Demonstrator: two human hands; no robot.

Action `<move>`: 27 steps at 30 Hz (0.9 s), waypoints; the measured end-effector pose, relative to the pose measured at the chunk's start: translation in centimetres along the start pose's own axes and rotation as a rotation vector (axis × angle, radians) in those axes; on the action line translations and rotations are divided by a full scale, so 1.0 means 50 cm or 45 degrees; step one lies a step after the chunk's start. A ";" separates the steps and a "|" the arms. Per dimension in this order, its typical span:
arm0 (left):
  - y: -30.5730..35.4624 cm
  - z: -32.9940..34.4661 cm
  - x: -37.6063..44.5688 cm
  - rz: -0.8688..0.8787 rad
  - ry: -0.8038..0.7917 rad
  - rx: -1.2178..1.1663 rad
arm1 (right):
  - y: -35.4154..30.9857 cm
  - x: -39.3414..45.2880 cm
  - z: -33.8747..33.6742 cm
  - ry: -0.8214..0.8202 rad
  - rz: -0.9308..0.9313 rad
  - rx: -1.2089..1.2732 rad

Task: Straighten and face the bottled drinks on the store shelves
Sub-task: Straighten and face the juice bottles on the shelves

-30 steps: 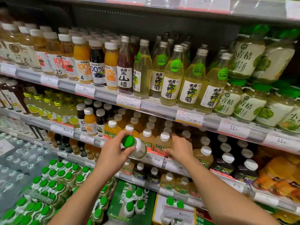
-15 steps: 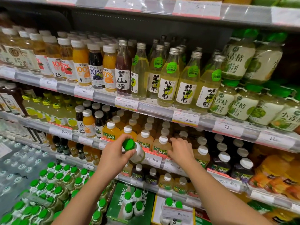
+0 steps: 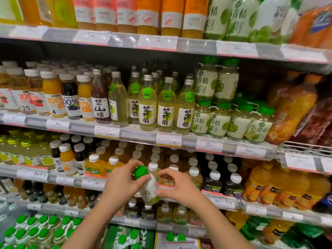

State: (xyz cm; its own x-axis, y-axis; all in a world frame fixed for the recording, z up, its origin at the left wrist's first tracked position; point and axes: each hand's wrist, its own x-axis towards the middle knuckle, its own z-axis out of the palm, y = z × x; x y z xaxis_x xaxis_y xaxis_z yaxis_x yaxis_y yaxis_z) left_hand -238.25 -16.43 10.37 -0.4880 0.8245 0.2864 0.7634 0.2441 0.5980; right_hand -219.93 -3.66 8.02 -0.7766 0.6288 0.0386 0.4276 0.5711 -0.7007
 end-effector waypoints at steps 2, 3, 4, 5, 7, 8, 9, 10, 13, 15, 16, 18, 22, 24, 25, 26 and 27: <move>0.038 0.004 0.003 0.043 -0.015 0.003 | -0.009 -0.025 -0.016 -0.011 0.011 0.080; 0.057 0.006 0.004 0.066 -0.022 0.001 | -0.010 -0.037 -0.025 -0.002 0.021 0.109; 0.077 0.008 0.005 0.092 -0.027 -0.002 | -0.012 -0.049 -0.035 0.010 0.025 0.121; 0.099 0.010 0.004 0.113 -0.037 -0.011 | -0.012 -0.060 -0.046 0.029 0.028 0.117; 0.140 0.015 0.001 0.167 -0.062 -0.049 | -0.014 -0.086 -0.074 0.067 0.031 0.127; 0.158 0.018 -0.001 0.199 -0.073 -0.069 | -0.013 -0.099 -0.088 0.085 0.033 0.137; 0.178 0.020 -0.003 0.224 -0.086 -0.085 | -0.012 -0.111 -0.102 0.103 0.039 0.140; 0.194 0.023 -0.005 0.245 -0.104 -0.100 | -0.012 -0.124 -0.115 0.120 0.047 0.136; 0.245 0.024 -0.006 0.328 -0.184 -0.122 | -0.005 -0.160 -0.154 0.175 0.055 0.141; 0.285 0.015 0.000 0.404 -0.242 -0.152 | -0.002 -0.184 -0.185 0.223 0.065 0.123; 0.308 0.008 0.004 0.452 -0.248 -0.177 | -0.004 -0.197 -0.203 0.252 0.063 0.121; 0.359 -0.015 0.017 0.568 -0.186 -0.161 | -0.009 -0.218 -0.241 0.337 0.038 0.147; 0.467 -0.070 0.059 0.848 0.078 0.025 | -0.039 -0.251 -0.339 0.553 -0.016 0.099; 0.519 -0.099 0.080 0.952 0.192 0.067 | -0.058 -0.263 -0.395 0.675 -0.069 0.061; 0.544 -0.112 0.090 0.986 0.242 0.083 | -0.069 -0.268 -0.422 0.744 -0.098 0.043; 0.567 -0.124 0.100 1.012 0.290 0.101 | -0.080 -0.272 -0.451 0.808 -0.127 0.026; 0.589 -0.135 0.111 1.031 0.334 0.131 | -0.092 -0.276 -0.478 0.864 -0.148 0.010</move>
State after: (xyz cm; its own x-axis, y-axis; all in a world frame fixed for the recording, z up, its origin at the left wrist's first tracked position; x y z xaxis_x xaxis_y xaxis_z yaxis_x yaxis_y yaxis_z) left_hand -221.30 -8.11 34.60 0.1520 0.6228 0.7675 0.9472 -0.3136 0.0669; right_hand -200.14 -2.36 27.74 -0.3543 0.7565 0.5496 0.3538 0.6525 -0.6701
